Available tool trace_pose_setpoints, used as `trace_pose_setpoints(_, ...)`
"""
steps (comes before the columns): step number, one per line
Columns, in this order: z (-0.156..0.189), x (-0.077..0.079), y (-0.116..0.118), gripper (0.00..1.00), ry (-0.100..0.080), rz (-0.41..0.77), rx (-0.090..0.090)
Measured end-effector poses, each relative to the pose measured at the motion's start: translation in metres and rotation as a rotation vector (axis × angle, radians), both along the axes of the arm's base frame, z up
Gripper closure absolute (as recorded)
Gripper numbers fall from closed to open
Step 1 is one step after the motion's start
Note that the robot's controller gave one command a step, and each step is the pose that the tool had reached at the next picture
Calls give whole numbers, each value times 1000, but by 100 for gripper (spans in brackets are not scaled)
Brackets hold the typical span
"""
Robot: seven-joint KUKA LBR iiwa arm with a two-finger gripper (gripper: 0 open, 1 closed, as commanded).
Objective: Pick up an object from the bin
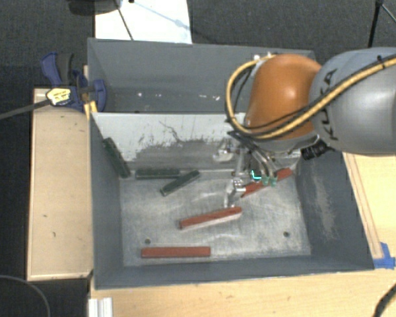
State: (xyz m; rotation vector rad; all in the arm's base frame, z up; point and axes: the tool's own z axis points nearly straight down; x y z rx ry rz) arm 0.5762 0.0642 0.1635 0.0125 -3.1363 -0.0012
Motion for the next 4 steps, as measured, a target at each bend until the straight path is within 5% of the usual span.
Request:
trace_pose_setpoints(1,5,2,0,0,-8,-2,1)
trace_pose_setpoints(2,-86,-33,-2,100,-16,350,0)
trace_pose_setpoints(3,-90,-35,-2,0,-16,347,1)
trace_pose_setpoints(4,-87,-32,-1,100,-27,343,2)
